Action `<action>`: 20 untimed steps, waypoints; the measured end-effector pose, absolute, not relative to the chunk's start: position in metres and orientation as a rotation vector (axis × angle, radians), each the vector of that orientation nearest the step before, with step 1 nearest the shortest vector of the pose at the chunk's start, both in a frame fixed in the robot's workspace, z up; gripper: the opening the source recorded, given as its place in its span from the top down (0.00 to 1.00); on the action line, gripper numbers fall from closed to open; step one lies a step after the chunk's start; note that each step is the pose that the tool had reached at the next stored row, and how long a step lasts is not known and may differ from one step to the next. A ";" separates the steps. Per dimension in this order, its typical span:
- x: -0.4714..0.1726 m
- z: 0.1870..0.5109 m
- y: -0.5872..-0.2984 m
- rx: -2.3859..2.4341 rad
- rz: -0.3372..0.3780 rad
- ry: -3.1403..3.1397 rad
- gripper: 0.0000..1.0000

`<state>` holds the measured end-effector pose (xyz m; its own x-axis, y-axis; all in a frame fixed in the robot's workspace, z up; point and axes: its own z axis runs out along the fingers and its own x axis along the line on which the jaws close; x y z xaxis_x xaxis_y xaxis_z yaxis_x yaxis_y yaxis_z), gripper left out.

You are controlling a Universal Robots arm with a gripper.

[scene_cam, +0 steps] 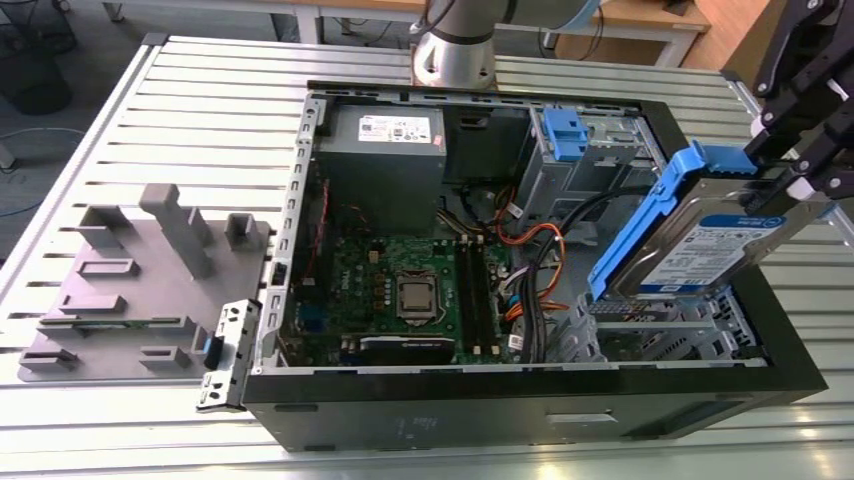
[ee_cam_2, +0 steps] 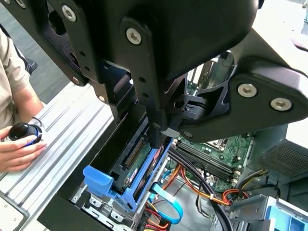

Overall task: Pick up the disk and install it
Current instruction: 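Pick up the disk, then insert the disk into the insertion slot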

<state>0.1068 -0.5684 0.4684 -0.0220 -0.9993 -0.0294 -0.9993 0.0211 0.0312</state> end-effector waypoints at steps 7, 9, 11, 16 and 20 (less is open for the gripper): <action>0.110 0.461 -0.569 2.197 -0.070 -2.245 0.65; 0.112 0.460 -0.569 2.197 -0.070 -2.245 0.65; 0.113 0.458 -0.569 2.197 -0.070 -2.245 0.65; 0.114 0.455 -0.571 2.197 -0.070 -2.245 0.65; 0.114 0.455 -0.572 2.197 -0.070 -2.245 0.65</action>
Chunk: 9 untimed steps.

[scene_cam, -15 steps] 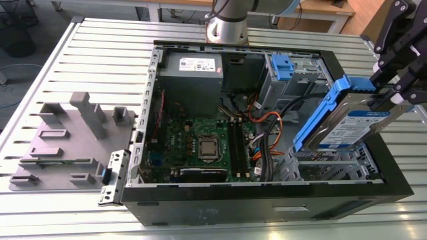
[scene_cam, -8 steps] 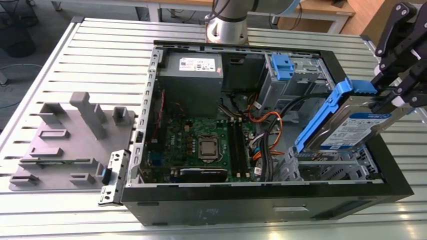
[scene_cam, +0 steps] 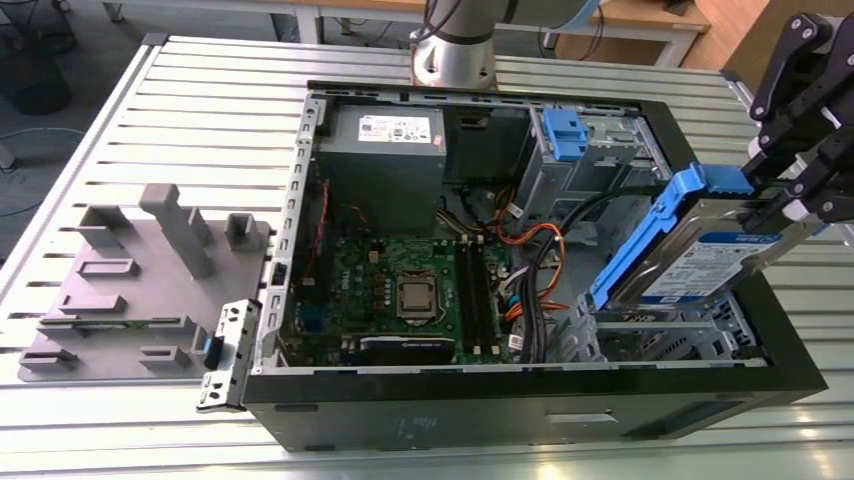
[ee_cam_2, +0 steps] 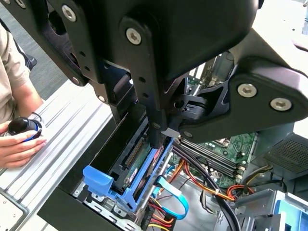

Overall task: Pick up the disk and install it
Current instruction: 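Insert the disk into the insertion slot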

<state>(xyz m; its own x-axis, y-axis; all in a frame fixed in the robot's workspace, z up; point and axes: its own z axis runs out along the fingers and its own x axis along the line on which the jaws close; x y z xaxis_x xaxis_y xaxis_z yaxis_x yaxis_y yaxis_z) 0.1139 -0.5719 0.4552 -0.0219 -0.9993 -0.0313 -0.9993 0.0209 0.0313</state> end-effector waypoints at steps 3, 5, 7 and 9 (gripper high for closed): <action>0.114 0.454 -0.573 -2.196 0.070 2.244 0.65; 0.114 0.453 -0.573 -2.197 0.069 2.244 0.65; 0.114 0.452 -0.573 -2.197 0.070 2.244 0.65; 0.114 0.452 -0.573 -2.197 0.069 2.244 0.65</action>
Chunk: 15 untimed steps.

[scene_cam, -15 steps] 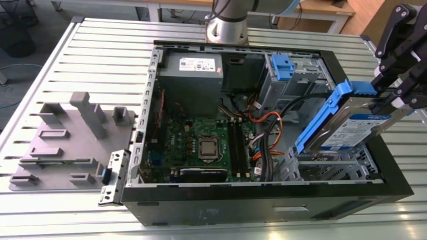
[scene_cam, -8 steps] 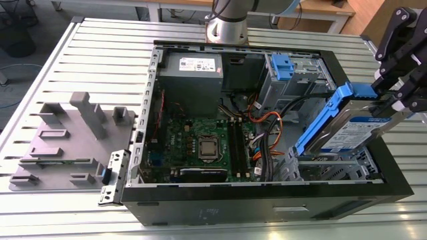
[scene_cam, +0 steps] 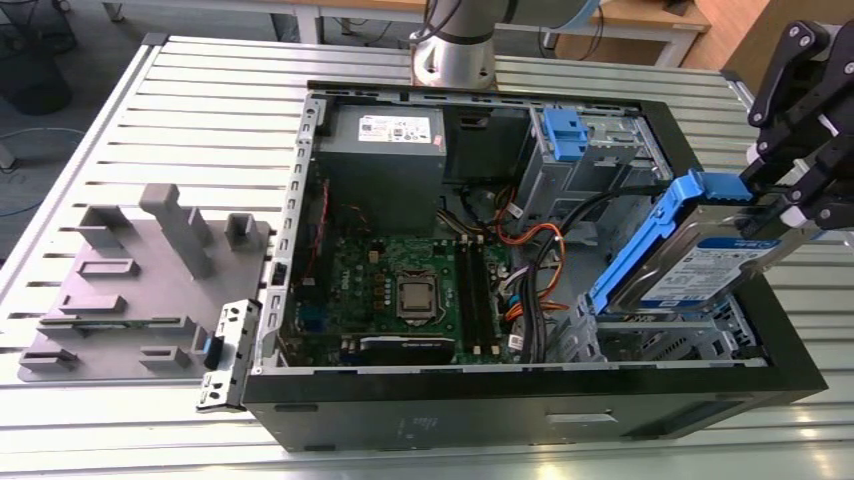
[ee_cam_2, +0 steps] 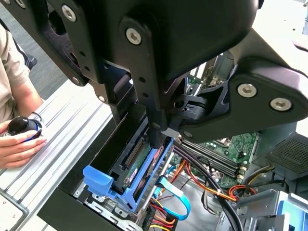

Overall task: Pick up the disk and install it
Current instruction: 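Insert the disk into the insertion slot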

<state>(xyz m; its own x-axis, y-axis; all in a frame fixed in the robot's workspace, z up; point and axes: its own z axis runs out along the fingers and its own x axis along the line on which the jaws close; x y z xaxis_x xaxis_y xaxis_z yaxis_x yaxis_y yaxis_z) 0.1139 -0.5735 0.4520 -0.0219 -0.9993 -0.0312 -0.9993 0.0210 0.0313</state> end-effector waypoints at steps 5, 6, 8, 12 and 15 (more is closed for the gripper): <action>0.116 0.452 -0.573 -2.197 0.070 2.244 0.65; 0.116 0.452 -0.573 -2.196 0.070 2.244 0.65; 0.116 0.452 -0.573 -2.196 0.069 2.244 0.65; 0.115 0.452 -0.574 -2.196 0.069 2.244 0.65; 0.114 0.452 -0.573 -2.196 0.068 2.243 0.65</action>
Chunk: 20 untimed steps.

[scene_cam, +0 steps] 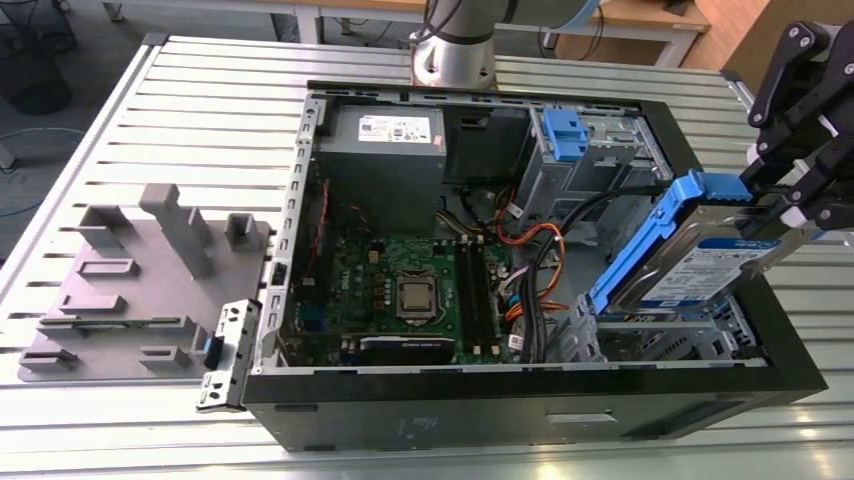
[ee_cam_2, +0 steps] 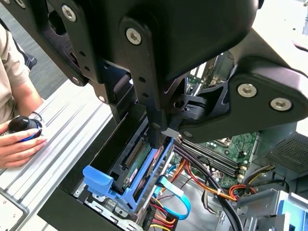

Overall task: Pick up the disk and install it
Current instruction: 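Insert the disk into the insertion slot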

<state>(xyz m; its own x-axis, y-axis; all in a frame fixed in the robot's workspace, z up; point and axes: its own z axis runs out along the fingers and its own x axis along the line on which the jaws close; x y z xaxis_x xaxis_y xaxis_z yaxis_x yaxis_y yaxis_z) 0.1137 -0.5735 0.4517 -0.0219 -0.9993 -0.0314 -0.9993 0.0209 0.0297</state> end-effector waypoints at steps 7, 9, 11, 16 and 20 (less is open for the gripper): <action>0.113 0.451 -0.573 -2.196 0.068 2.243 0.65; 0.113 0.449 -0.573 -2.196 0.068 2.243 0.65; 0.113 0.446 -0.573 -2.196 0.068 2.243 0.65; 0.113 0.437 -0.573 -2.196 0.068 2.243 0.65; 0.113 0.430 -0.574 -2.196 0.068 2.243 0.65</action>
<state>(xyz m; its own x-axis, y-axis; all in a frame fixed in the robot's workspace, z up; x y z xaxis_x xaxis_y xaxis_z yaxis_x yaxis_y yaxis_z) 0.1129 -0.5735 0.4299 -0.0219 -0.9993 -0.0314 -0.9993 0.0209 0.0296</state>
